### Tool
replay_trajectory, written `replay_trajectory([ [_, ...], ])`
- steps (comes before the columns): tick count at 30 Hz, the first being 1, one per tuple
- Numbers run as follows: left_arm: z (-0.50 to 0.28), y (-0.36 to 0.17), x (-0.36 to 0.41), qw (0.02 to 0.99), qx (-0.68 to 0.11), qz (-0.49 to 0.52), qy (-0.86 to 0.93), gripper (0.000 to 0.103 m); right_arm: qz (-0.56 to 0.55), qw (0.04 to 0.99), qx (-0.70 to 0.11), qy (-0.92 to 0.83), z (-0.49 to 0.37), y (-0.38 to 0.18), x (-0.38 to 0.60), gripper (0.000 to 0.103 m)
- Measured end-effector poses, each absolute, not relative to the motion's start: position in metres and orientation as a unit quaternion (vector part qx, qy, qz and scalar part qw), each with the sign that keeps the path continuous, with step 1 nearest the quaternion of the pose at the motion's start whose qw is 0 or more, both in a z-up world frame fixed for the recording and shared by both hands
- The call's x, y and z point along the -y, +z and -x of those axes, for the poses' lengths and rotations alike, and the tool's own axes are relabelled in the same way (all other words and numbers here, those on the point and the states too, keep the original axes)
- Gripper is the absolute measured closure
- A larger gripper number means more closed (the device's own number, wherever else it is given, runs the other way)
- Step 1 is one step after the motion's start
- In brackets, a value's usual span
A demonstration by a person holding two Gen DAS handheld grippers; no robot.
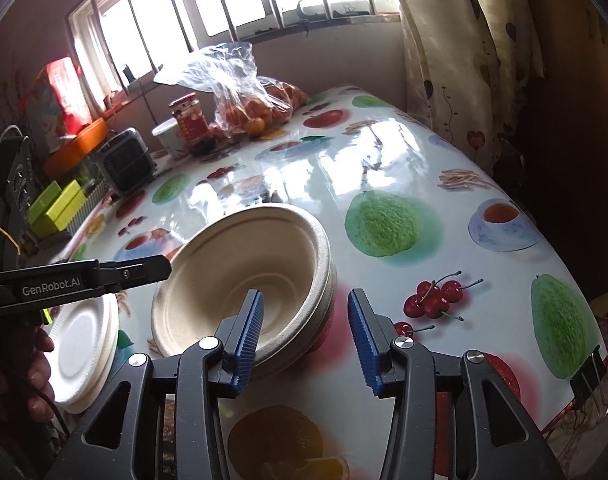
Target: Organize plates and bowls
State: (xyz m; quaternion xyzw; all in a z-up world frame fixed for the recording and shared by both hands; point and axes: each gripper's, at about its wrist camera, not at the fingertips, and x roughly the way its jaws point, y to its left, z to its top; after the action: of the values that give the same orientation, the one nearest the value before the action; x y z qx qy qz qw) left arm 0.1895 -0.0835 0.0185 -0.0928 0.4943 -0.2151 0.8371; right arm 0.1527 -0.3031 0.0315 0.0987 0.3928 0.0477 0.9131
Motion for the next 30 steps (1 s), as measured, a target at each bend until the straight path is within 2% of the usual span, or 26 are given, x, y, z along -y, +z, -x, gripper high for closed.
replay_trajectory([
  [4, -0.190, 0.018, 0.083, 0.836, -0.494, 0.096, -0.217, 0.078, -0.103, 0.912, -0.393, 0.049, -0.153, 0.032, 0.305, 0.054],
  [6, -0.191, 0.017, 0.083, 0.837, -0.492, 0.095, -0.218, 0.069, -0.109, 0.912, -0.393, 0.053, -0.152, 0.034, 0.306, 0.052],
  [8, -0.192, 0.017, 0.083, 0.837, -0.490, 0.095, -0.226, 0.065, -0.109, 0.912, -0.392, 0.054, -0.152, 0.035, 0.308, 0.052],
  [30, -0.193, 0.001, 0.072, 0.811, -0.518, 0.134, -0.238, 0.065, -0.130, 0.898, -0.412, 0.085, -0.167, 0.032, 0.326, 0.052],
])
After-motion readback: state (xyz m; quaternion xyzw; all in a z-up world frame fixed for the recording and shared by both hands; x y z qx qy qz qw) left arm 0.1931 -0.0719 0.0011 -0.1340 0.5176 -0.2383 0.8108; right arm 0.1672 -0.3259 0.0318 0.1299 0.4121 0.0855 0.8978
